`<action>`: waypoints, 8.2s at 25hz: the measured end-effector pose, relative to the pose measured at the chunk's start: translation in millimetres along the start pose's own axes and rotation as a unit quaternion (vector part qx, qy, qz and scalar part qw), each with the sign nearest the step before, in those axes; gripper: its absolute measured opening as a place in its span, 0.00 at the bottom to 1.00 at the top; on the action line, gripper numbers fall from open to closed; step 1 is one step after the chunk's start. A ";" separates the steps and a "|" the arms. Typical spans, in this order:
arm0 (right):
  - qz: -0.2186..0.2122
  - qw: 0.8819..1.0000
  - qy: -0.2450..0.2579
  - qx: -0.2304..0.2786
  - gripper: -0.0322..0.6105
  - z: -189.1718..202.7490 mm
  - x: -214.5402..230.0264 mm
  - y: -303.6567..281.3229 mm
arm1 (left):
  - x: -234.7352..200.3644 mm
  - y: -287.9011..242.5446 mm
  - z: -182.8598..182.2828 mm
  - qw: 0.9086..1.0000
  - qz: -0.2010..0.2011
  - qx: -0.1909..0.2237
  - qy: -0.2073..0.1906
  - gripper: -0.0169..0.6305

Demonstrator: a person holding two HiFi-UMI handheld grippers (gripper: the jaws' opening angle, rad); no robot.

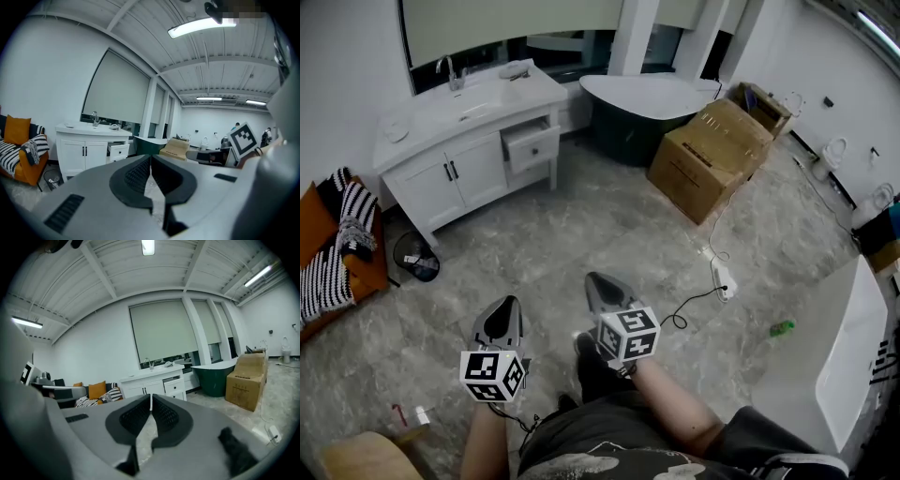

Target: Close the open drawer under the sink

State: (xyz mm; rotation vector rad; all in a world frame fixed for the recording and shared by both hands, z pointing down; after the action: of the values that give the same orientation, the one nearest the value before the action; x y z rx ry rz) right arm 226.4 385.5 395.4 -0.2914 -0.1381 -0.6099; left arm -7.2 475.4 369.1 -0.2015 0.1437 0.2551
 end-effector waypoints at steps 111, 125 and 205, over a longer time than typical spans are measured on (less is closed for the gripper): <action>-0.040 0.979 0.065 -0.191 0.29 100.1 299.8 -916.7 | -451.5 -699.3 117.7 0.960 -0.158 -0.188 0.136 0.06; -0.042 0.983 0.054 -0.170 0.29 82.5 295.3 -995.5 | -459.9 -727.3 114.3 0.962 -0.154 -0.174 0.146 0.06; -0.075 0.997 -0.022 -0.013 0.11 -95.1 178.2 -358.7 | -135.0 -346.3 -86.0 0.999 -0.028 -0.015 0.003 0.06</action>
State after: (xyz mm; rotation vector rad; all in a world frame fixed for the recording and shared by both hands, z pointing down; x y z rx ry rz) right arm 166.3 -20.6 425.0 -0.3208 -0.1957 -0.7556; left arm -54.9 96.9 370.2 -0.2367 0.1401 0.2007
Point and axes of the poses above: the fingertips, and each gripper's own axes: y backward along the fingers, x to its right, z out of its underside, the point moved 10 cm from there along y, backward along the fingers, and after that the axes turned 3 degrees about x, right-handed, at the moved point
